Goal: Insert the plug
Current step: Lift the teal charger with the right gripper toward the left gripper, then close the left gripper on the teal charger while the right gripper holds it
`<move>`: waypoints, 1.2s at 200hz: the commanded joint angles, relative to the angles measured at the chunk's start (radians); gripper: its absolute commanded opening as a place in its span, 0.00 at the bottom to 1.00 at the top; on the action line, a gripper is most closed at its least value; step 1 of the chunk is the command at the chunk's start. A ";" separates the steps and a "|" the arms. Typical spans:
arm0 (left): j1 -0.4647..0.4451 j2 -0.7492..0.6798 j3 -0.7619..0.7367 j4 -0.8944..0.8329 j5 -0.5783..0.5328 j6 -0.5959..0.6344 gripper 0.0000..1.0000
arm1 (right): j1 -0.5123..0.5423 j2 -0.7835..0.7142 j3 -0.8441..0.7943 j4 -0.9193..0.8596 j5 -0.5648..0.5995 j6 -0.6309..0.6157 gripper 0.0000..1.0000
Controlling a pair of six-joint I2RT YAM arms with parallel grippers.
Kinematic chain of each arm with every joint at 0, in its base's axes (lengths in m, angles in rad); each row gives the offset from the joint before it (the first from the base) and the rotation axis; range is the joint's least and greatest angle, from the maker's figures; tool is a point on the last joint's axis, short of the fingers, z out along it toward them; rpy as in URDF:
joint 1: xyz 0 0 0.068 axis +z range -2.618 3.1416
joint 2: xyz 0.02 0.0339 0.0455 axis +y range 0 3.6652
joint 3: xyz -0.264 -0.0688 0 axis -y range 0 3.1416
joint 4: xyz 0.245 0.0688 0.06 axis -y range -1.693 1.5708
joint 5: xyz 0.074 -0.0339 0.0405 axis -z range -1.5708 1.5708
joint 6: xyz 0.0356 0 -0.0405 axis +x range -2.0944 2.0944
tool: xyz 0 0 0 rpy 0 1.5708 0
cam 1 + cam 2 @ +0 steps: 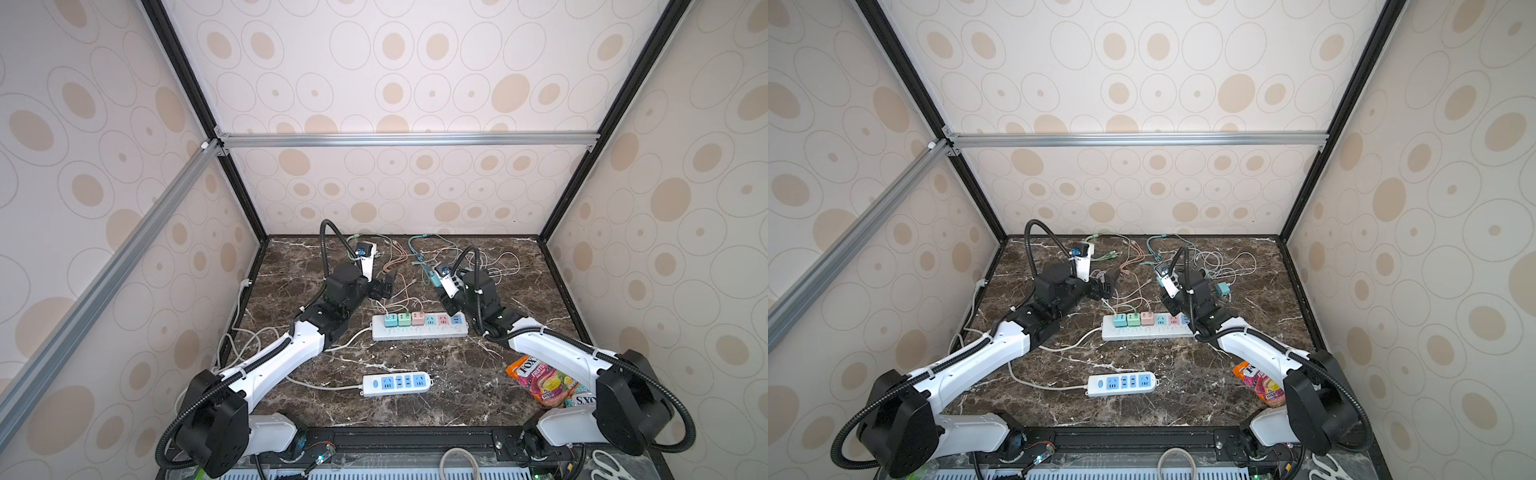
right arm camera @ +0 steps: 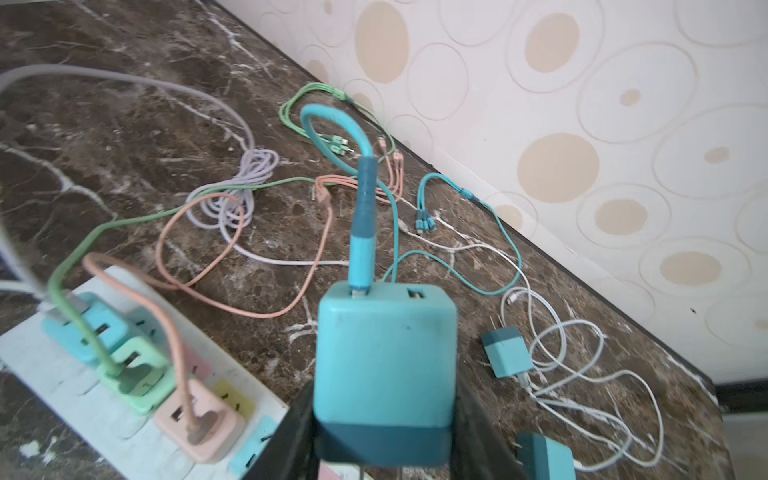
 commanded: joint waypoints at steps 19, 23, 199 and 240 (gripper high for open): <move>0.026 0.033 0.055 -0.072 0.198 -0.038 0.98 | 0.014 -0.028 -0.049 0.161 -0.204 -0.248 0.01; 0.027 0.036 0.057 -0.073 0.223 -0.037 0.98 | 0.014 -0.027 -0.051 0.164 -0.216 -0.260 0.01; 0.102 0.209 0.285 -0.430 0.759 0.068 0.73 | 0.081 -0.076 -0.110 0.315 -0.285 -0.641 0.02; 0.102 0.209 0.265 -0.356 0.814 0.017 0.60 | 0.103 -0.073 -0.091 0.283 -0.272 -0.669 0.02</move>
